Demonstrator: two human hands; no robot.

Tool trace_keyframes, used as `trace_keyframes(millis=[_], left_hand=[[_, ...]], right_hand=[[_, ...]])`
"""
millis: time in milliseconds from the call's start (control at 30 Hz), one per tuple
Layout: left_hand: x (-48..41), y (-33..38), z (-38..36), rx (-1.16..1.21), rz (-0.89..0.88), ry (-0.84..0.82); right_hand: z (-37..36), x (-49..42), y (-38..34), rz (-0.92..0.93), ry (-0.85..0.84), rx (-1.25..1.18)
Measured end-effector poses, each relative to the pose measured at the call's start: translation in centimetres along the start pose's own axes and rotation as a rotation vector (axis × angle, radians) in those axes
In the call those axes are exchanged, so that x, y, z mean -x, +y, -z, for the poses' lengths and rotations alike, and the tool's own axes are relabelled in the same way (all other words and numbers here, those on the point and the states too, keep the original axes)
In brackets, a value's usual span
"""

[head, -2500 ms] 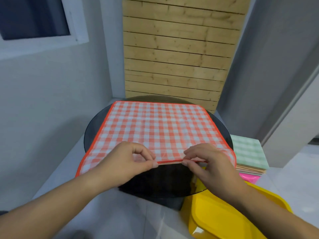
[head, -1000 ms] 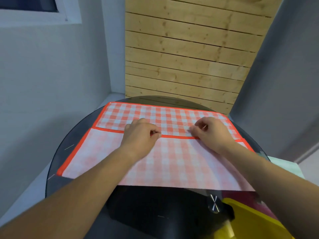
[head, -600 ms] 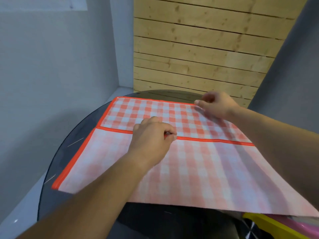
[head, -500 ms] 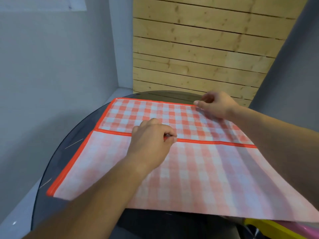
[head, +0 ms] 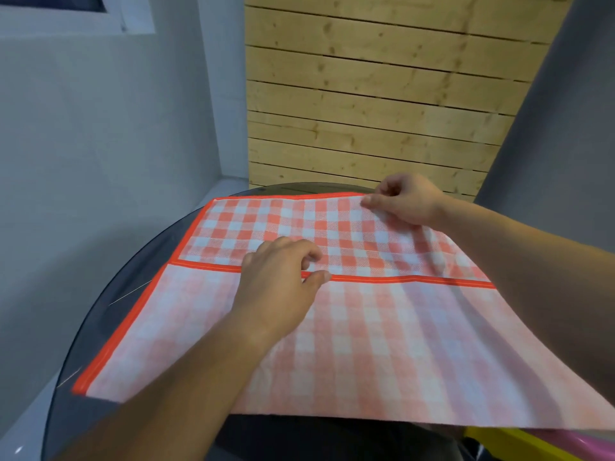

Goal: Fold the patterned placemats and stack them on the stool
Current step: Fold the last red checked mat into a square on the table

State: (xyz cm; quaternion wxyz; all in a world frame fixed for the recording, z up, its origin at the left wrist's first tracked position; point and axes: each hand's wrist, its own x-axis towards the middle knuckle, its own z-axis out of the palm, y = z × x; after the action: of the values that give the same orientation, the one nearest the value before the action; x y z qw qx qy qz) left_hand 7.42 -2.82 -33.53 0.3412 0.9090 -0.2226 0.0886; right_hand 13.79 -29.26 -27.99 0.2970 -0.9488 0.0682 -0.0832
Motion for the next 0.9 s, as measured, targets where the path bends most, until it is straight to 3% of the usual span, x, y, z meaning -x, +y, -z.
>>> trace_keyframes(millis=[200, 600, 800, 900], left_hand=[[0.4, 0.3, 0.2, -0.138, -0.084, 0.0], [2.6, 4.0, 4.7, -0.452, -0.269, -0.101], [8.7, 6.3, 8.1, -0.426, -0.704, 0.012], [11.4, 6.5, 8.4, -0.389, -0.75, 0.014]], right_hand=[[3.0, 2.0, -3.4, 0.067, 0.053, -0.022], [7.0, 13.2, -8.5, 0.215, 0.139, 0.325], [4.8, 20.0, -8.1, 0.265, 0.07, 0.405], [2.8, 22.9, -6.8, 0.228, 0.044, 0.348]])
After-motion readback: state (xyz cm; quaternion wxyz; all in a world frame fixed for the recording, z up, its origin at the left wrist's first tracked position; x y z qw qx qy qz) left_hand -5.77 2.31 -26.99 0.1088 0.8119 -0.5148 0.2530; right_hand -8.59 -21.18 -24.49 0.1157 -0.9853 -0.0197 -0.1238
